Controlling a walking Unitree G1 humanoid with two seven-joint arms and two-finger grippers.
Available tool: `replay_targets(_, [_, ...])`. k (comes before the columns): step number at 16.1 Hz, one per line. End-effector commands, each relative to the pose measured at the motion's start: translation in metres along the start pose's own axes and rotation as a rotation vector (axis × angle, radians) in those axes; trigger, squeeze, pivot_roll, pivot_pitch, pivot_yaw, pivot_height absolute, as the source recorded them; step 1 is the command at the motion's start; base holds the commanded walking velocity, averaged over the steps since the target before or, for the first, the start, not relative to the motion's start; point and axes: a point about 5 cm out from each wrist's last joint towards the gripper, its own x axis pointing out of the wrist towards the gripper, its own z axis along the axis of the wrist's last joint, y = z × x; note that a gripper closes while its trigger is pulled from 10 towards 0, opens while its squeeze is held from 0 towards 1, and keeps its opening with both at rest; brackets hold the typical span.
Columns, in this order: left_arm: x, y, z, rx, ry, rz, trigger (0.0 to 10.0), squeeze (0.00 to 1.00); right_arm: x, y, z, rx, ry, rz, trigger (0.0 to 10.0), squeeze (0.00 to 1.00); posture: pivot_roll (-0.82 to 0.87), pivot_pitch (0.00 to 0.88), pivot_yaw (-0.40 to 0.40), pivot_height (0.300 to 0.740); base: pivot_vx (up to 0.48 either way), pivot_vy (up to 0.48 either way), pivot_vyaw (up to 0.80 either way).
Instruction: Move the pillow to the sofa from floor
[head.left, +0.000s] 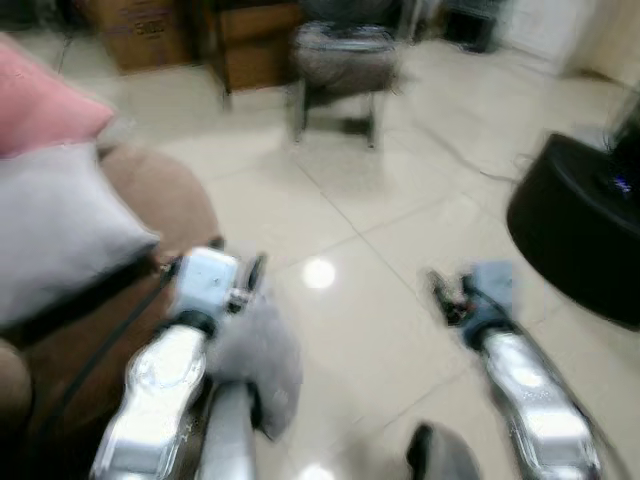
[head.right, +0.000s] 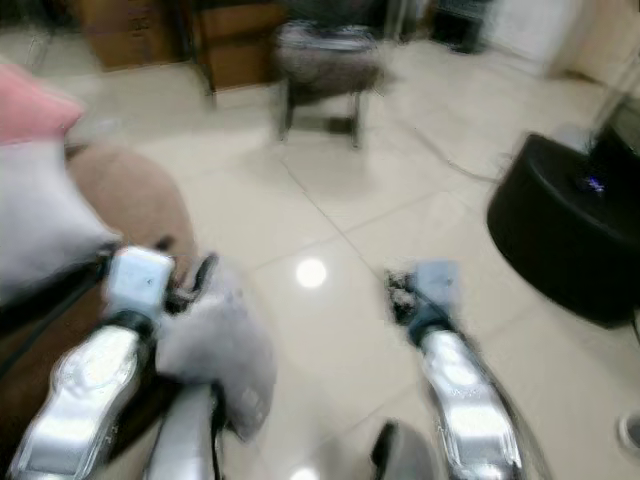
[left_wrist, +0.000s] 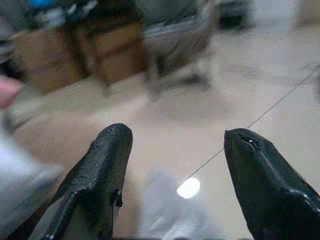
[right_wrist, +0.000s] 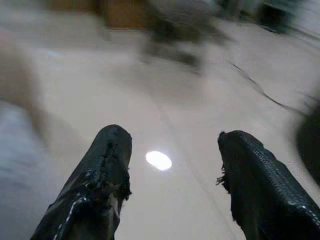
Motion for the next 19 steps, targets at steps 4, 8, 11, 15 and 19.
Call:
replay_targets(4, [0.000, -0.012, 0.000, -0.013, 0.011, -0.050, 10.0, 0.00, -0.008, -0.013, -0.011, -0.020, 0.046, -0.030, 10.0, 0.00, 0.11, 0.000, -0.036, 0.522, 0.000, 0.000, 0.00])
replay_targets(8, [0.004, -0.012, -0.019, -0.001, 0.126, -0.085, 10.0, 0.00, -0.010, -0.008, -0.014, -0.016, 0.058, 0.011, 10.0, 0.00, 0.11, 0.000, -0.046, 0.487, 0.000, 0.000, 0.00])
replay_targets(11, [0.011, -0.001, -0.030, -0.014, 0.205, -0.028, 10.0, 0.00, -0.012, -0.005, -0.014, -0.035, 0.075, 0.060, 10.0, 0.00, 0.13, 0.000, -0.092, 0.462, 0.000, 0.000, 0.00])
replay_targets(15, [0.023, 0.026, -0.063, -0.079, 0.319, 0.075, 10.0, 0.96, -0.003, 0.011, -0.008, -0.058, 0.113, 0.281, 10.0, 0.00, 0.15, 0.000, -0.210, 0.457, 0.000, 0.000, 0.00])
replay_targets(19, [0.029, 0.057, -0.073, -0.147, 0.323, 0.230, 10.0, 1.00, 0.012, 0.013, 0.019, -0.125, 0.070, 0.406, 10.0, 0.00, 0.06, 0.000, -0.255, 0.457, 0.000, 0.000, 0.00])
